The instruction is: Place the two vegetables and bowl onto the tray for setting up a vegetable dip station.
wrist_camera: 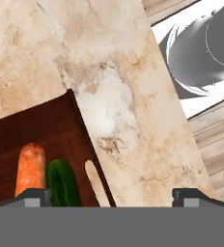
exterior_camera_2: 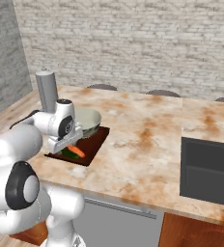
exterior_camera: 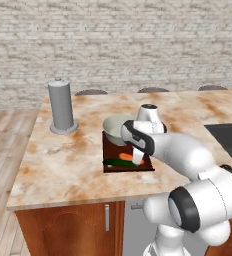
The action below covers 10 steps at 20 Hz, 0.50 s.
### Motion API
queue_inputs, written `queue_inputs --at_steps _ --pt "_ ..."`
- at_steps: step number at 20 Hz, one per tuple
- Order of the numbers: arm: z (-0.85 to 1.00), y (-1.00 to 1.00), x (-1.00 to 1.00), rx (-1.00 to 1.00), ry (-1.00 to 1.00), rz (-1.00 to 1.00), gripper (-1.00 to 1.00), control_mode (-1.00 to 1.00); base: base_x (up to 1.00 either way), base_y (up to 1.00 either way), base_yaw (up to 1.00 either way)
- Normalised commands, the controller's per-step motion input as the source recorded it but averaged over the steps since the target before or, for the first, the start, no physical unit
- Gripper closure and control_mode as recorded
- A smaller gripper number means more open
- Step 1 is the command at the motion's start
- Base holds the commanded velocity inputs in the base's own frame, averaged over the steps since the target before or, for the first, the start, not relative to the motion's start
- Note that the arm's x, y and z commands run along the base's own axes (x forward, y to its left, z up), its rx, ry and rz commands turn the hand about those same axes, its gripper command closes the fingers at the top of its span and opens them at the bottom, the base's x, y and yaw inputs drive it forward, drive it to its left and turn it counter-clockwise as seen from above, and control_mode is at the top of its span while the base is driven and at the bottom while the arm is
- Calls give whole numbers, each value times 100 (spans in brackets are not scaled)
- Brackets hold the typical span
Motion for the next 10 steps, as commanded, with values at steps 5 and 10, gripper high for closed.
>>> queue_inputs --at_steps 5,10 --pt "22 5 -43 0 10 -19 -100 -100 0 0 0" --pt "16 2 -48 1 3 -35 -100 -100 0 0 0"
